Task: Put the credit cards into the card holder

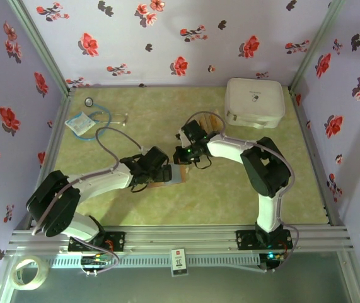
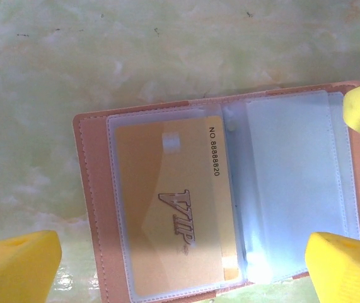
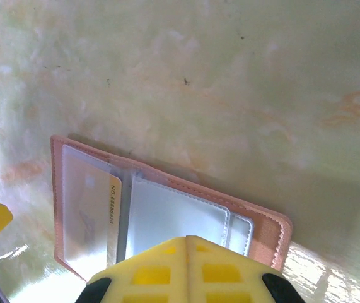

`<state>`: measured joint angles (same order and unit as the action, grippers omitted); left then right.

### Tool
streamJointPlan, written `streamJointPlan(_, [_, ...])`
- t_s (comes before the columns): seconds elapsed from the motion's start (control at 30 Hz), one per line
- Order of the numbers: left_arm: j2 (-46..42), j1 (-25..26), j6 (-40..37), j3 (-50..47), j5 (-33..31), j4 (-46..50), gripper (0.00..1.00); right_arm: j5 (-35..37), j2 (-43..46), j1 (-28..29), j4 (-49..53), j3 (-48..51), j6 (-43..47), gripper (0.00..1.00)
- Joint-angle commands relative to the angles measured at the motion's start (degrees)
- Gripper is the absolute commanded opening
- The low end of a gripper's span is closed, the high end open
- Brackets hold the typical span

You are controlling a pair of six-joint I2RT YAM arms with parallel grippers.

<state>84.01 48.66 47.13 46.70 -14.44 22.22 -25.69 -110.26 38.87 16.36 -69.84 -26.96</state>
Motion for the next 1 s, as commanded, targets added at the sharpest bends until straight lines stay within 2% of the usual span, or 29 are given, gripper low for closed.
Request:
streamJointPlan(0.0, [-0.17, 0.4, 0.66, -0.49, -1.71, 1.38, 1.0, 0.45, -1.46, -0.2, 1.72, -1.41, 1.56, 0.01])
streamJointPlan(0.97, [6.95, 0.39, -2.44, 0.51, -2.01, -1.21, 1.0, -0.88, -5.23, 2.3, 0.25, -2.62, -0.2, 0.0])
